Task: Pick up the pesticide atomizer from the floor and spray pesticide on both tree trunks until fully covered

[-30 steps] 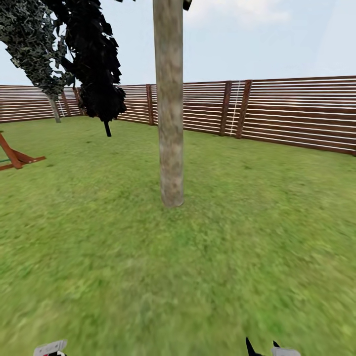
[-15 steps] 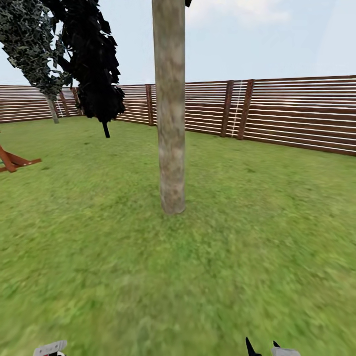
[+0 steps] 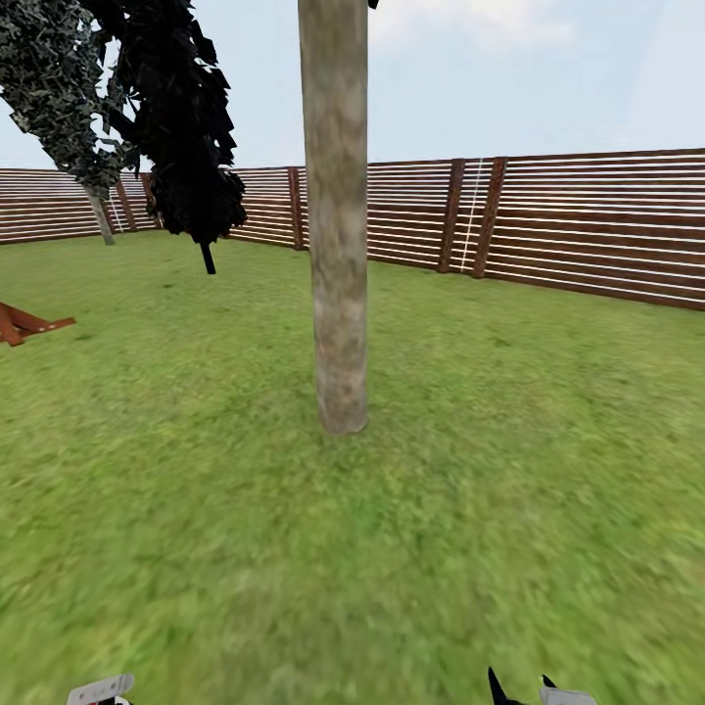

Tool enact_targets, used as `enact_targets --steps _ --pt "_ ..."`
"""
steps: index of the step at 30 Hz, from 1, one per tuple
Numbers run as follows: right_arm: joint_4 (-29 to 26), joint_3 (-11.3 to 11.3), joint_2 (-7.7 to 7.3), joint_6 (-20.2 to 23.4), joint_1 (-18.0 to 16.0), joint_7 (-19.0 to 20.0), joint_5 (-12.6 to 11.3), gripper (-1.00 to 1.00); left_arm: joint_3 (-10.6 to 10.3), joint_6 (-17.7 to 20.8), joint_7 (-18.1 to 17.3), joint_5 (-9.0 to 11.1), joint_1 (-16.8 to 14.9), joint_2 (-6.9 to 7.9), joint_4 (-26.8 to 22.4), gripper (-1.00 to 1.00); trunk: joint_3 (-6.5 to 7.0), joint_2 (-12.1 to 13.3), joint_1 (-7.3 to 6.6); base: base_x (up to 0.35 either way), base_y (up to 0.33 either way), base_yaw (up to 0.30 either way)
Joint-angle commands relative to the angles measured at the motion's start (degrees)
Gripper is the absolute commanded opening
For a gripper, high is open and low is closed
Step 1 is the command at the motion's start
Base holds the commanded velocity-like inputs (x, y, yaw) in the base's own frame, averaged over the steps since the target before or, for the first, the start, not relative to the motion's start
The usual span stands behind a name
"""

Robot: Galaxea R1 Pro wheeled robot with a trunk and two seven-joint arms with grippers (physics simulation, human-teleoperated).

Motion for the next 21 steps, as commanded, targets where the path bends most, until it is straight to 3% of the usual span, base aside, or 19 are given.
enact_targets --steps 1,2,4,5,7,8,10,11,14,15,16,19,21 --pt "0.0 -0.02 -0.11 -0.01 0.0 0.0 0.0 1.0 -0.02 -0.07 -0.05 -0.02 0.0 -0.13 0.05 -1.0 0.0 0.0 0.0 0.002 0.0 0.0" --pt "0.0 0.01 -0.08 -0.01 0.0 -0.03 -0.01 1.0 -1.18 -0.29 -0.23 -0.46 0.2 -0.87 0.26 -1.0 0.0 0.0 0.0 0.0 0.0 0.0" --pt "-0.09 0.0 -0.13 -0.01 -0.01 0.01 0.02 1.0 -1.52 -0.37 -0.46 -0.5 0.24 -1.23 0.02 -1.0 0.0 0.0 0.0 0.0 0.0 0.0" --pt "-4.36 0.87 -0.04 0.04 0.0 0.12 1.27 1.0 -2.96 -1.09 -1.09 -2.35 0.19 -1.08 -0.85 -1.0 0.0 0.0 0.0 0.0 0.0 0.0" --pt "-6.03 5.47 0.02 0.12 -0.11 0.18 5.72 1.0 -6.23 -1.24 -1.61 -4.72 0.03 -0.71 -0.92 -1.0 0.0 0.0 0.0 0.0 0.0 0.0" --pt "-6.44 8.92 0.11 0.22 -0.66 0.19 8.68 1.0 -8.33 -1.27 -2.56 -5.98 -0.15 -0.61 -0.96 -1.0 0.0 0.0 0.0 0.0 0.0 0.0" --pt "-6.72 15.52 0.58 1.08 -3.35 0.21 13.63 1.0 -12.83 -1.28 -6.21 -8.03 -0.61 -0.53 -1.67 -1.0 0.0 0.0 0.0 0.0 0.0 0.0" --pt "-6.74 17.53 0.9 2.03 -4.46 0.22 14.95 1.0 -14.41 -1.26 -7.88 -8.6 -0.67 -0.52 -2.33 -1.0 0.0 0.0 0.0 0.0 0.0 0.0" --pt "-6.76 24.82 3.74 8.77 -8.45 0.28 18.77 1.0 -22.24 -1.03 -16.3 -11.73 -0.87 -0.53 -5.66 -1.0 0.0 0.0 0.0 0.0 0.0 0.0" --pt "-6.77 28.26 5.69 11.52 -9.95 0.33 20.0 1.0 -26.07 -0.73 -20.23 -13.72 -0.92 -0.58 -7.32 -1.0 0.0 0.0 0.0 0.0 0.0 0.0" --pt "-6.77 31.73 7.48 13.28 -10.86 0.36 21.05 1.0 -28.63 -0.54 -23.12 -15.17 -0.94 -0.63 -8.79 -1.0 0.0 0.0 0.0 0.0 0.0 0.0" --pt "-6.84 41.27 11.19 15.95 -11.84 0.57 22.67 1.0 -31.32 -0.37 -30.02 -18.56 -2.09 -0.45 -11.18 -1.0 0.0 0.0 0.0 0.0 0.0 0.0" --pt "-6.9 43.02 11.87 17.5 -12.12 4.96 22.89 1.0 -31.55 -0.18 -35.17 -20.74 -3.99 -0.4 -11.44 -1.0 0.0 0.0 0.0 0.0 0.0 0.0"
